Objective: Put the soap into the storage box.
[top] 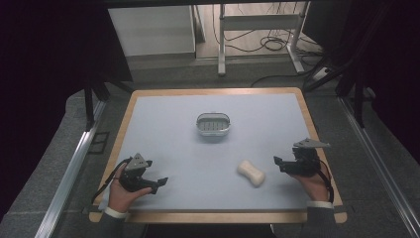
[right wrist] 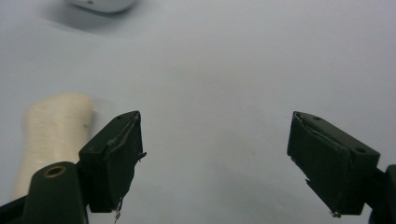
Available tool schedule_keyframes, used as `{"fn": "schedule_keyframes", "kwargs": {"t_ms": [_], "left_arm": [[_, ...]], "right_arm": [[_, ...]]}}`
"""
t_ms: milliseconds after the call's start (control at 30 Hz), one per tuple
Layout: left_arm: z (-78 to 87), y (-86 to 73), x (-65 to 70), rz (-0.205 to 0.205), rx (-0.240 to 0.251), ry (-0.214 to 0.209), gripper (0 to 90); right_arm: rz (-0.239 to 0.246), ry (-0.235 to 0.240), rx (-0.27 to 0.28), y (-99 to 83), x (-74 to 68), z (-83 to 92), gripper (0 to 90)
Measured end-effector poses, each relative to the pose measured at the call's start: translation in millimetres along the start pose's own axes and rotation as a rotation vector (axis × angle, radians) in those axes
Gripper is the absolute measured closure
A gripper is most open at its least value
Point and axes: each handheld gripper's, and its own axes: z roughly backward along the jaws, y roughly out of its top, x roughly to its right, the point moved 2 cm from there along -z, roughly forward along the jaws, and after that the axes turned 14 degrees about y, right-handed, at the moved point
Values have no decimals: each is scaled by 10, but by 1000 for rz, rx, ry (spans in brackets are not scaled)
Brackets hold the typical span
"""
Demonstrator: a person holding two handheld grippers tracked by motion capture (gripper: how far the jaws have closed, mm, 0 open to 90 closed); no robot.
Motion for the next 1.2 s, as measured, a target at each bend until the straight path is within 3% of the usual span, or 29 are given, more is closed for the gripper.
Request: {"fn": "schedule_keyframes", "kwargs": {"t_ms": [67,133,467,633,900,1000,1200], "left_arm": [[5,-3,-8,10,3,-3,94],[7,-2,-11,13,2,-3,95],[-2,1,5,17,3,-12,93],[21,2,-12,21,9,-8,93],[33,3,-12,25,11,-8,93],[34,3,-15,23,11,-9,93],[51,1,-24,19,15,-11,93]], "right_arm": [[16,50,7,49,-56,3,178],[38,51,7,100,-105,13,181],[44,57,-15,231,-165,15,203],[40,97,-18,301,-205,80,222],[85,90,-71,418,-313,105,231],[113,93,-117,447,-374,42,233],[148,108,-160,503,-475,-35,250]]}}
